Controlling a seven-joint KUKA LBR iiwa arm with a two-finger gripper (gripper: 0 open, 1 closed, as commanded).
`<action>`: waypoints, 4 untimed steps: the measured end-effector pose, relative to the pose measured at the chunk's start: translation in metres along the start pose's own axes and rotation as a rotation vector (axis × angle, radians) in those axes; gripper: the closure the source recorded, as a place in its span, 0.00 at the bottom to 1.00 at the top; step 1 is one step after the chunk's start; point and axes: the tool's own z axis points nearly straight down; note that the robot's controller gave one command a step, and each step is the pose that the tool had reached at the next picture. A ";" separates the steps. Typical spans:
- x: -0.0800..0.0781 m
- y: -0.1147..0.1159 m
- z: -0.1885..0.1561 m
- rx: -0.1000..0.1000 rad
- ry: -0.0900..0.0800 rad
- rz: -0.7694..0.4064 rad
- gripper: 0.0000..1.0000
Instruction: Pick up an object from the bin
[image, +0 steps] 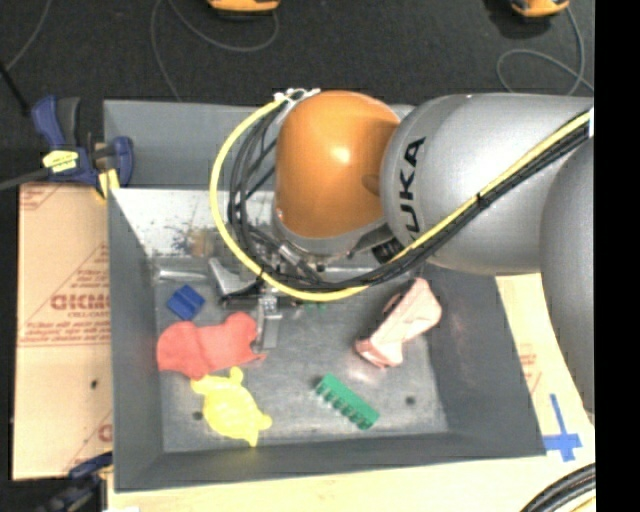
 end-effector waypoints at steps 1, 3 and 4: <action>-0.001 -0.001 -0.005 -0.001 -0.007 0.004 0.00; -0.007 0.019 0.086 -0.002 -0.013 -0.123 0.00; -0.010 0.014 0.142 -0.002 -0.015 -0.133 0.00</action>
Offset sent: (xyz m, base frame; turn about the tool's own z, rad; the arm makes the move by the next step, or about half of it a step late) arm 0.0006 0.0409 -0.1181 -0.3401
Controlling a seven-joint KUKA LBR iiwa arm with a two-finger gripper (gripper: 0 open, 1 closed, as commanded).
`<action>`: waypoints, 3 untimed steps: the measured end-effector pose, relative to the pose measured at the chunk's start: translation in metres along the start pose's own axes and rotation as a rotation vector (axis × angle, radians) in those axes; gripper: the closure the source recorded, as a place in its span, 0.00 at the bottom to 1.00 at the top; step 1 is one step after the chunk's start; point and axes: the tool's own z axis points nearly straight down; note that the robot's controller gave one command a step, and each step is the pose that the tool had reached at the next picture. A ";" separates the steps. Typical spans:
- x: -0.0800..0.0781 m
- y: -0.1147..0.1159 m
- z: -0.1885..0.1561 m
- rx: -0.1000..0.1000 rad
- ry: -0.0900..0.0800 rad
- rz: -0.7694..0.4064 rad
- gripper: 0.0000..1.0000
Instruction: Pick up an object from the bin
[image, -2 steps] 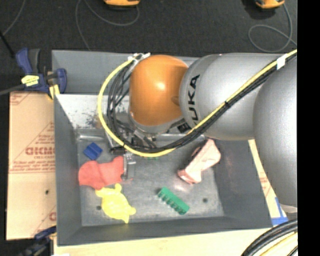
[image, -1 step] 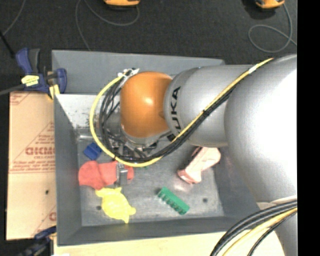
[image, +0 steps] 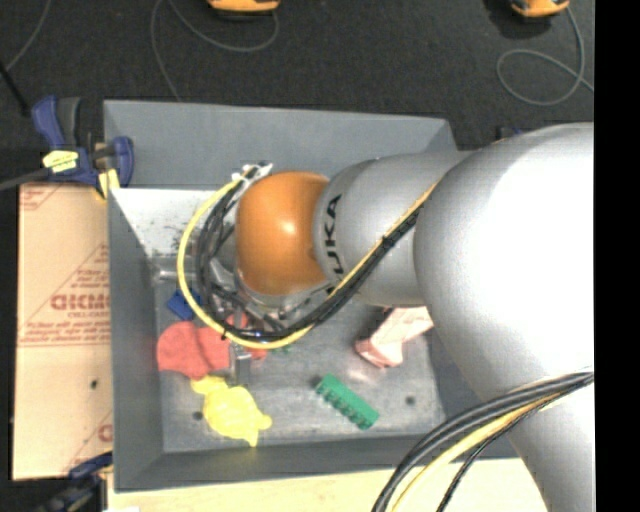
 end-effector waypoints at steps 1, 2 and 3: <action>0.006 -0.001 0.012 -0.001 -0.003 -0.066 1.00; 0.006 -0.001 0.012 -0.001 -0.003 -0.065 1.00; 0.006 -0.010 0.008 -0.004 -0.003 -0.038 1.00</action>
Offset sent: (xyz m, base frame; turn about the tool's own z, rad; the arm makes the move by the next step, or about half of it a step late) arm 0.0000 0.0000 0.0000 0.0000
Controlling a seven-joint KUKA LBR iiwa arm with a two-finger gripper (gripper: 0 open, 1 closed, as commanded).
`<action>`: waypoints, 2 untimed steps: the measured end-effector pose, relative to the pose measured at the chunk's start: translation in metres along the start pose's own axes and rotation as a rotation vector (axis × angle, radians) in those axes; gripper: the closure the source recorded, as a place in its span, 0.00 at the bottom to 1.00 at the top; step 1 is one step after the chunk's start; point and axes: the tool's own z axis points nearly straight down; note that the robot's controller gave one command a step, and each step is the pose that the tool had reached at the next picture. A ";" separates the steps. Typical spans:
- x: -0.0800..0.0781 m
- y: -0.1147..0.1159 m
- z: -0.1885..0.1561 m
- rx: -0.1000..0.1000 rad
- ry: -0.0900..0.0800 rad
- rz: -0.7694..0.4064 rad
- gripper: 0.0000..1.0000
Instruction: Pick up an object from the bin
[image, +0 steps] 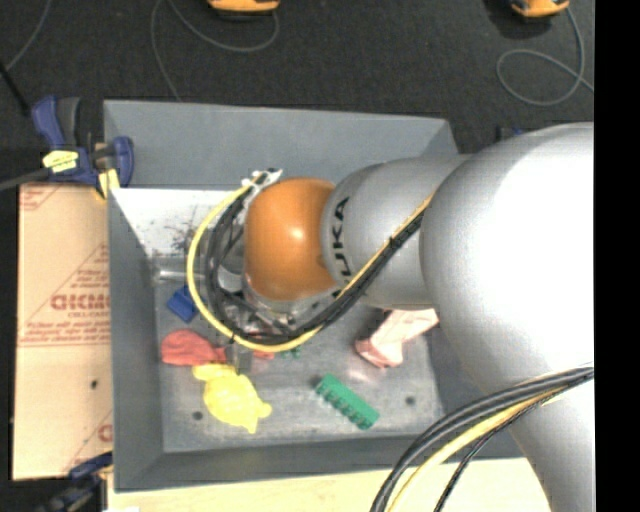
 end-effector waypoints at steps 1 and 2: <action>0.030 -0.034 -0.020 0.003 -0.001 0.075 1.00; 0.018 -0.031 -0.070 0.002 0.004 0.196 1.00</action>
Offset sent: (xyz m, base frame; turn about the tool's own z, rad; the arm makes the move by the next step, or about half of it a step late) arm 0.0092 -0.0154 0.1275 0.3806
